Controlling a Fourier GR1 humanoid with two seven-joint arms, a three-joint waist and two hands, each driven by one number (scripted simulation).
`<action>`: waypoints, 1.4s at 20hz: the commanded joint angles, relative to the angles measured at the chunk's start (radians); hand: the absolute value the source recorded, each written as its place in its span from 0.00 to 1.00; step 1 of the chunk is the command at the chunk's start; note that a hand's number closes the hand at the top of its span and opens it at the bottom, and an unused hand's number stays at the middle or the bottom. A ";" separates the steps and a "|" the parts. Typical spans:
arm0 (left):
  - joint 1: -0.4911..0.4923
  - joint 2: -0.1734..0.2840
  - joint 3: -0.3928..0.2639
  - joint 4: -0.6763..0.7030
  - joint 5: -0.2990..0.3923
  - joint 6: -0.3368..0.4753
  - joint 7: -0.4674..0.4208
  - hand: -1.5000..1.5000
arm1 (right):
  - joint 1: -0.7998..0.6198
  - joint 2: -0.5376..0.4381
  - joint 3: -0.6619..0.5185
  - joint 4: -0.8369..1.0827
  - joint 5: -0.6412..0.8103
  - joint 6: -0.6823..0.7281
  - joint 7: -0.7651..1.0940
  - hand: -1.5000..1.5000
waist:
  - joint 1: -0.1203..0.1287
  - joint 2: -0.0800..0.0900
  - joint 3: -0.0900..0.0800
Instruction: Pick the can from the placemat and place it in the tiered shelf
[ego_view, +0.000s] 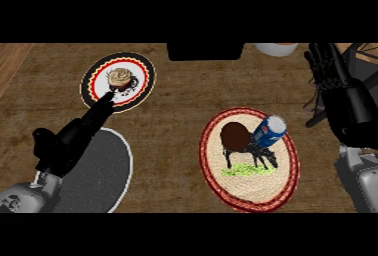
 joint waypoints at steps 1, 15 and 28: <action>0.056 -0.016 0.040 0.005 -0.024 -0.004 -0.038 0.50 | 0.030 0.056 0.041 -0.022 0.078 -0.048 0.011 1.00 | 0.033 0.006 0.009; 0.174 0.001 0.247 0.228 0.033 0.048 -0.142 0.50 | 0.099 0.308 0.261 0.264 0.671 -0.599 0.210 0.00 | 0.035 0.005 0.007; 0.208 -0.024 0.243 0.226 0.012 0.050 -0.159 0.50 | -0.015 0.132 0.334 0.076 1.129 0.049 0.993 0.00 | 0.021 -0.004 0.004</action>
